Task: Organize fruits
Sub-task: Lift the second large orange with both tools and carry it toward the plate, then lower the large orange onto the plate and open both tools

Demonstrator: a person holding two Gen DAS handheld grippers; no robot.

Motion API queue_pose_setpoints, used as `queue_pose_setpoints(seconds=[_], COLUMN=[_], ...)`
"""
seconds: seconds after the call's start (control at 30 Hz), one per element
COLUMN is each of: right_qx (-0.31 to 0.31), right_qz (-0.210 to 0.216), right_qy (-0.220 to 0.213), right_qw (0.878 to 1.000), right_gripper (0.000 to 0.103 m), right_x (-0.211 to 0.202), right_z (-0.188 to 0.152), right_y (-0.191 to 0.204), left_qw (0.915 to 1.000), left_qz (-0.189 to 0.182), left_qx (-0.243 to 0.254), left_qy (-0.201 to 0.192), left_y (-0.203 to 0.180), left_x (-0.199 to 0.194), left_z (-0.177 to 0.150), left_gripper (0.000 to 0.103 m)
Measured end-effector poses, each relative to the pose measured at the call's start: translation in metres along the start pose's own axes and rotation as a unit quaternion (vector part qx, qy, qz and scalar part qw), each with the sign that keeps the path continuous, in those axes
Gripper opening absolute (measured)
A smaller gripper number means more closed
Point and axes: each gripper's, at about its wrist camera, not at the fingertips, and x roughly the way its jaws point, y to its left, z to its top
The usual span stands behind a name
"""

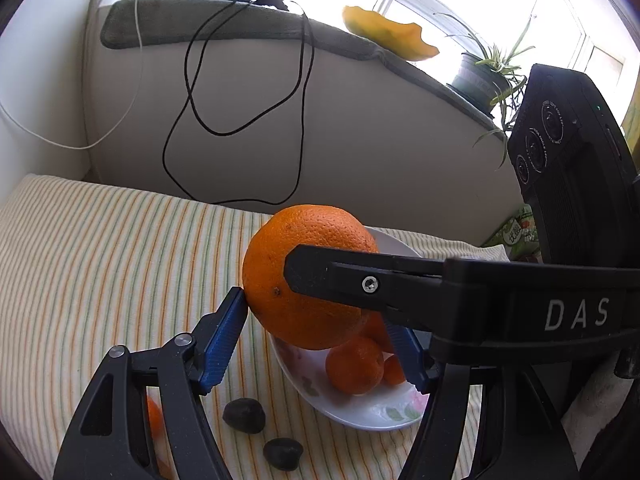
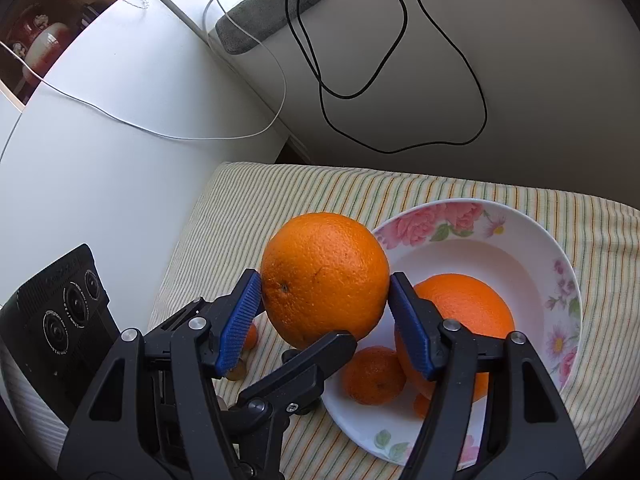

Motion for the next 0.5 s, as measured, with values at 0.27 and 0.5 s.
queue_pose_setpoints(seconds=[0.27,0.5], right_qx=[-0.005,-0.012], right_qz=[-0.014,-0.026], right_qy=[0.002,0.002], right_qw=[1.000,1.000], right_gripper=[0.069,0.068], right_x=[-0.003,-0.011], right_z=[0.003,0.001], right_y=[-0.002,-0.002], left_qw=[0.9999,0.9992], left_qz=[-0.010,-0.010], left_qx=[0.008,0.026], left_qy=[0.009,0.028], left_y=[-0.004,-0.010], left_x=[0.007,0.010], left_z=[0.004,0.003], left_gripper=[0.068,0.068])
